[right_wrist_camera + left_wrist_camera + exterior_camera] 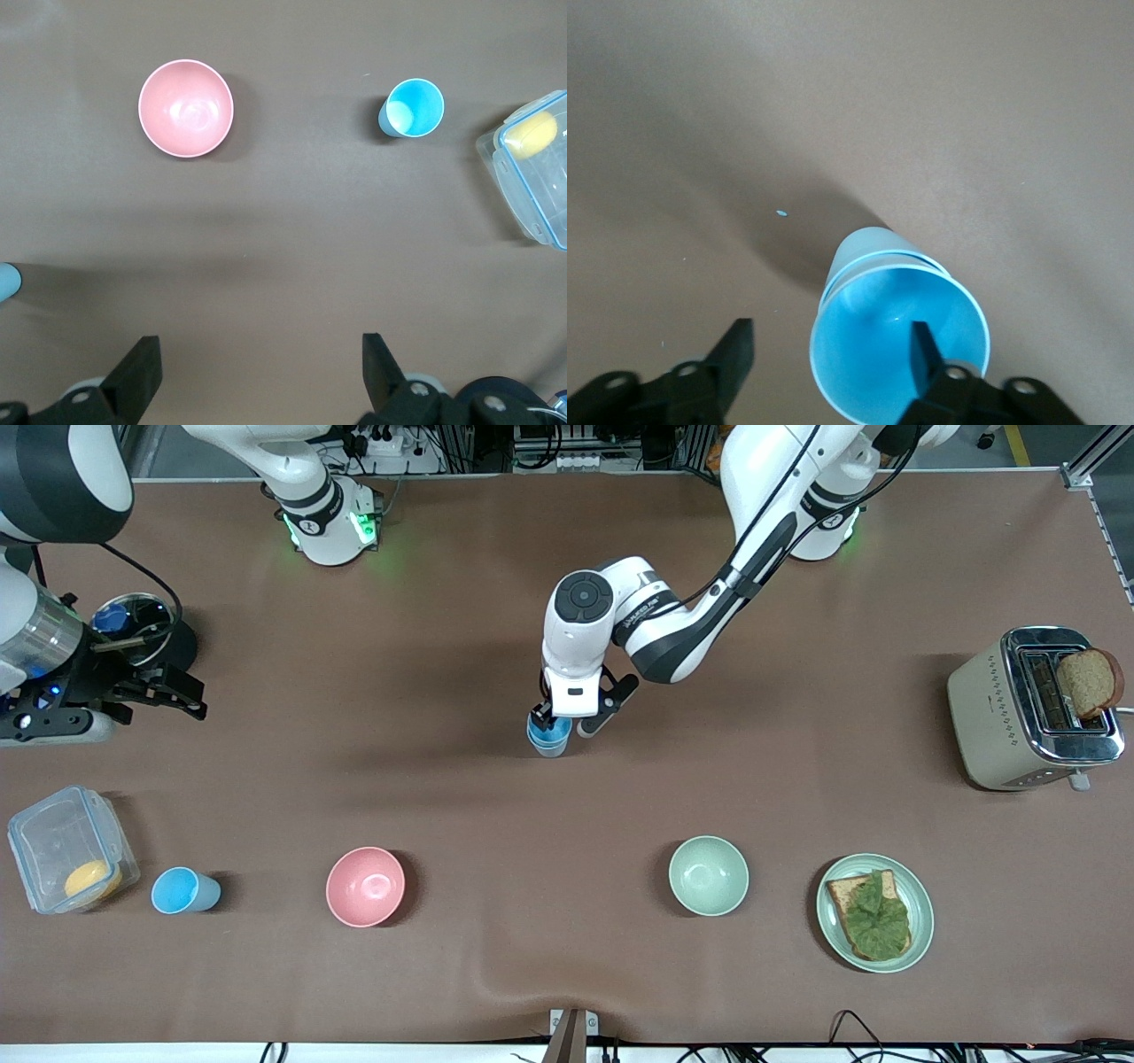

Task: Stack blue cups with both arms
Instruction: 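Open the left gripper and lift it off the stacked cups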

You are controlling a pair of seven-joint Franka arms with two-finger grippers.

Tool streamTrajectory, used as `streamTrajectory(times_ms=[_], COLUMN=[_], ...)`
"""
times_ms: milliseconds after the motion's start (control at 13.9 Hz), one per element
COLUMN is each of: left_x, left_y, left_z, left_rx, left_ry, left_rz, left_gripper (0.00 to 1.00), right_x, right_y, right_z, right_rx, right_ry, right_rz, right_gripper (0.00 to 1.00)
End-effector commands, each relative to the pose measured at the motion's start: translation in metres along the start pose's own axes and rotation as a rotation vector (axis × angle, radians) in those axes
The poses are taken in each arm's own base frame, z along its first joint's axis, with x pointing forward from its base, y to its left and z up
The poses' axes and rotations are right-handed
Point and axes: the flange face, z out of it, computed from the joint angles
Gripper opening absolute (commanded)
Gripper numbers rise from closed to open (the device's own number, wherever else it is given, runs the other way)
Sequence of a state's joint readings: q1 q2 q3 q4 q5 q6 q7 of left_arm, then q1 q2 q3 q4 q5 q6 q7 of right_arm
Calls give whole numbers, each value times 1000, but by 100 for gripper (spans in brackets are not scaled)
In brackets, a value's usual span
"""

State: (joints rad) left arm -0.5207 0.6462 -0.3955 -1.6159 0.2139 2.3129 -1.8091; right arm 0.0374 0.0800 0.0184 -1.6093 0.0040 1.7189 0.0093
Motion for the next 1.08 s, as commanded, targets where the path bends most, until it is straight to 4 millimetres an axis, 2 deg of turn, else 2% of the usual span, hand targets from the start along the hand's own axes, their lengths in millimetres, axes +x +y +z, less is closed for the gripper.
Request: streamTrajectory(times_ms=[0,358,430,645,1004], left_x=[6,21,30,74,163], left_y=[4,8,9,13,18], left_z=[-22,-57,-61,-69,-91], left_rx=[-3,-40,-47,-52,-74], left_ry=[47,77,92,106,131], left_rz=[-16,-16,-9,57,160], left_gripper=[100,100,100,100,100], right_x=[-3,-6,-6,-6,-6], right_y=[4,5,5,5,4], right_z=[0,2,2,2,3], right_rx=[19,23,23,23,23], right_ry=[18,29,29,29,27], right_rz=[24,28,28,28,25], right_gripper=[100,100,100,100,100])
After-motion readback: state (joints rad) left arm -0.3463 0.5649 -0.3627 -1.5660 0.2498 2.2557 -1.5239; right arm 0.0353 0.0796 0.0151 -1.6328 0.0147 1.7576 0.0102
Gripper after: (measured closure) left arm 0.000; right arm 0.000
